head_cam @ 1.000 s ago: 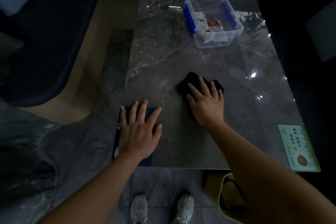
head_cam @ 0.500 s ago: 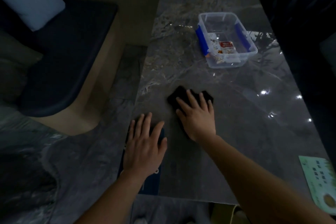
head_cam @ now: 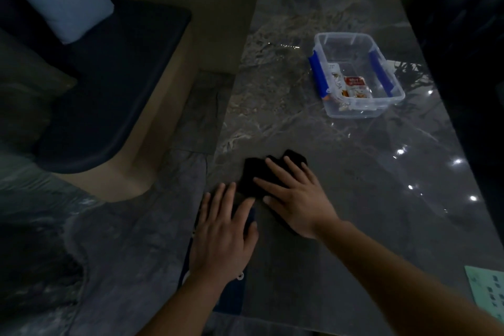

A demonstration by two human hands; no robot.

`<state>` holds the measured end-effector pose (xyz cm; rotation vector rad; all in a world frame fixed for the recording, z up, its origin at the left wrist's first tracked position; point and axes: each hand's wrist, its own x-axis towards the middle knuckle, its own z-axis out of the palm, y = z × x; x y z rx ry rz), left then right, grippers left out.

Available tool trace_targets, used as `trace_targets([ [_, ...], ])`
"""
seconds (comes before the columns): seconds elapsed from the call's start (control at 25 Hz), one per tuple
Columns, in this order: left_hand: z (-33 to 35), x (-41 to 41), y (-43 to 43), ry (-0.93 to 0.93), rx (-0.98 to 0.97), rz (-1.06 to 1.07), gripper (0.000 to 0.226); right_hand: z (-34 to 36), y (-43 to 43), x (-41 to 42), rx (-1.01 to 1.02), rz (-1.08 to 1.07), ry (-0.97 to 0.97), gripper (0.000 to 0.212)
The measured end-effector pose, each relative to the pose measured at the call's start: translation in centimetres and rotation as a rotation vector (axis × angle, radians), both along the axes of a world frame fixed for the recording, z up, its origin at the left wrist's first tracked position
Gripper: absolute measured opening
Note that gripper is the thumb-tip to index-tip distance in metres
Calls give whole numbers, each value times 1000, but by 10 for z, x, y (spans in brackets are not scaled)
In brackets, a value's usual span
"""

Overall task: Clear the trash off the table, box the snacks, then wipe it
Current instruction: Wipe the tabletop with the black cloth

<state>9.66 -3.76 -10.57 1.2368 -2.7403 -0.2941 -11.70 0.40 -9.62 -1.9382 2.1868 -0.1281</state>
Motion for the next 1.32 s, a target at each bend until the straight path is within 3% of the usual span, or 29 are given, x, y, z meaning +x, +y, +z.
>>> trace_targets([
  [0.08, -1, -1, -1, 9, -1, 1, 48, 0, -6, -32, 33, -65, 29, 56],
  [0.2, -2, -2, -1, -8, -11, 5, 48, 4, -68, -22, 99, -407, -82, 54],
  [0.36, -4, -1, -1, -20, -26, 1, 47, -8, -83, 5, 1, 27, -10, 58],
  [0.4, -5, -1, -1, -16, -25, 6, 47, -7, -85, -11, 10, 38, 11, 58],
  [0.52, -5, -2, -1, -19, -19, 7, 48, 5, -96, -40, 76, -299, -60, 55],
  [0.56, -5, -1, -1, -14, -17, 7, 48, 4, -88, -31, 63, -312, -61, 53],
  [0.72, -4, -1, -2, -10, -26, -6, 48, -4, 46, 1, -63, 16, 35, 48],
  [0.8, -4, -2, -2, -25, -27, -7, 49, -3, 79, -26, -44, 38, 71, 49],
  [0.96, -3, -1, -2, -32, -28, -15, 50, 12, 43, -3, 56, -536, 24, 52],
  [1.08, -3, -1, -2, -31, -37, -33, 51, 3, 100, 53, 23, -294, 54, 51],
  [1.16, -4, -1, -4, -43, -43, -34, 52, 7, 153, 31, 13, -245, 79, 52],
  [1.2, -2, -3, -3, -54, -41, -39, 52, 9, 167, 8, 16, -348, 90, 54],
  [1.32, 3, -4, 1, -97, -32, -42, 53, 17, 154, -26, 85, -925, -24, 55],
])
